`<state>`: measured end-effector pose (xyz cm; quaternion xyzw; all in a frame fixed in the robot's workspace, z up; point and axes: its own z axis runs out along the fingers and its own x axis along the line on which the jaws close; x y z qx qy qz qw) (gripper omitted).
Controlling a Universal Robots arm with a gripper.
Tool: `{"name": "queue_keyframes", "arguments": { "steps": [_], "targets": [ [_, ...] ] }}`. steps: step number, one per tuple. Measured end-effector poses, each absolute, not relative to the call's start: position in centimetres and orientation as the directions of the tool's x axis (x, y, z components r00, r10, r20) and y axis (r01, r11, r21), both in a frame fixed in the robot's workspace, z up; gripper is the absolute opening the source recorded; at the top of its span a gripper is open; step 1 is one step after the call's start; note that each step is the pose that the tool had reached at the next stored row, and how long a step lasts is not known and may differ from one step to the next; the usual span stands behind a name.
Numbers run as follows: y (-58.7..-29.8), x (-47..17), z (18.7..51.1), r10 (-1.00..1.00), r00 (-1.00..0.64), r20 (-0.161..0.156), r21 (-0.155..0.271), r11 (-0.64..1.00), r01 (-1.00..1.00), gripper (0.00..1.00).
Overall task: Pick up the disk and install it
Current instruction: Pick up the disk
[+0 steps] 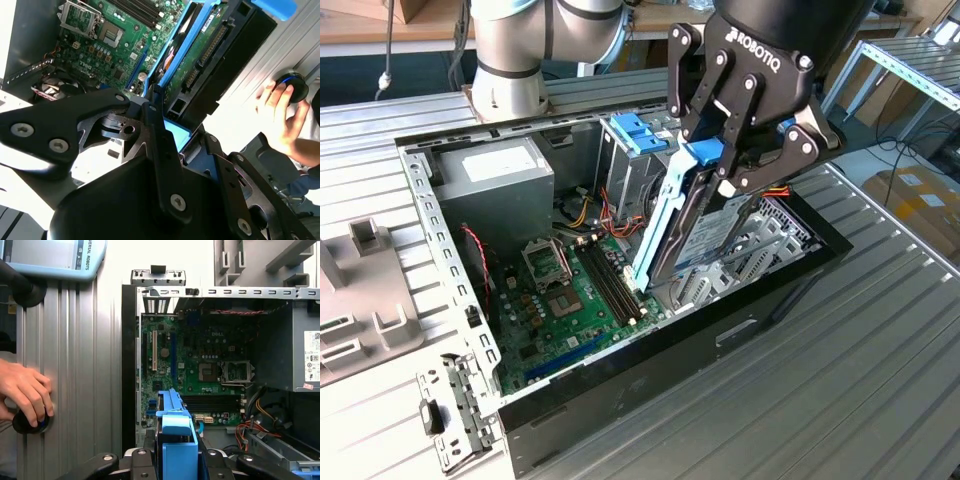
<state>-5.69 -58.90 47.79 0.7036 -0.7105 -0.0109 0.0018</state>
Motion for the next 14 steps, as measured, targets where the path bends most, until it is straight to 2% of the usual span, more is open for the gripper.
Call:
{"name": "queue_keyframes", "arguments": {
  "steps": [14],
  "targets": [
    [-58.9, -4.4, 47.8, -1.000, -0.010, -0.013, 0.018, 0.010, -1.000, 0.37]
  ]
}}
